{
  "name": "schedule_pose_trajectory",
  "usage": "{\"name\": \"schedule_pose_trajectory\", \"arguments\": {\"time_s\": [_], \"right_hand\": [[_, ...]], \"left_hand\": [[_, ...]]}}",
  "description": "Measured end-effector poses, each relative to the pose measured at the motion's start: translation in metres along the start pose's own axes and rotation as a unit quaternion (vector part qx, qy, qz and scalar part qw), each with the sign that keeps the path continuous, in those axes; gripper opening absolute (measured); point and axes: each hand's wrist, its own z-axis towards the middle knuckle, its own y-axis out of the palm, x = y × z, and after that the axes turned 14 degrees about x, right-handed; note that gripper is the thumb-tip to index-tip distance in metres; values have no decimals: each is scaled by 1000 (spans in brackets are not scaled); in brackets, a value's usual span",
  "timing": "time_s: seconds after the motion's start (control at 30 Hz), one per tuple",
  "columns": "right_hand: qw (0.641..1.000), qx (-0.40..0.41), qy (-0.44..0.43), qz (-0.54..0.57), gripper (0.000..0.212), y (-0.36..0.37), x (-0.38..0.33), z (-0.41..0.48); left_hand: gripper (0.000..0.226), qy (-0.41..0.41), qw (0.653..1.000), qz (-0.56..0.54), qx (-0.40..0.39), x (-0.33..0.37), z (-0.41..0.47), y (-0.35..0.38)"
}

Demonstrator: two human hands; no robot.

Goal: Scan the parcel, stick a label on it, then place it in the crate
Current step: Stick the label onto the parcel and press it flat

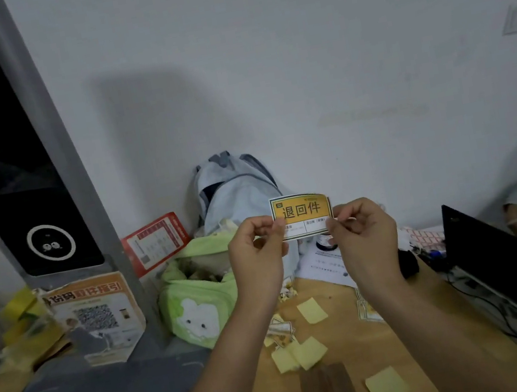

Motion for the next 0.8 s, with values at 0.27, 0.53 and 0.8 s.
{"name": "schedule_pose_trajectory", "arguments": {"time_s": [0.27,0.53,0.8], "right_hand": [[996,19,44,-70,38,-24,21,-30],[978,-10,43,-206,32,-37,64,-28],[923,-42,10,-381,31,-46,101,-43]], "left_hand": [[4,-42,998,40,-39,-32,-24,-12],[13,-100,988,90,-74,-63,-31,-14],[8,-181,965,167,-84,-123,-44,-28]]}}
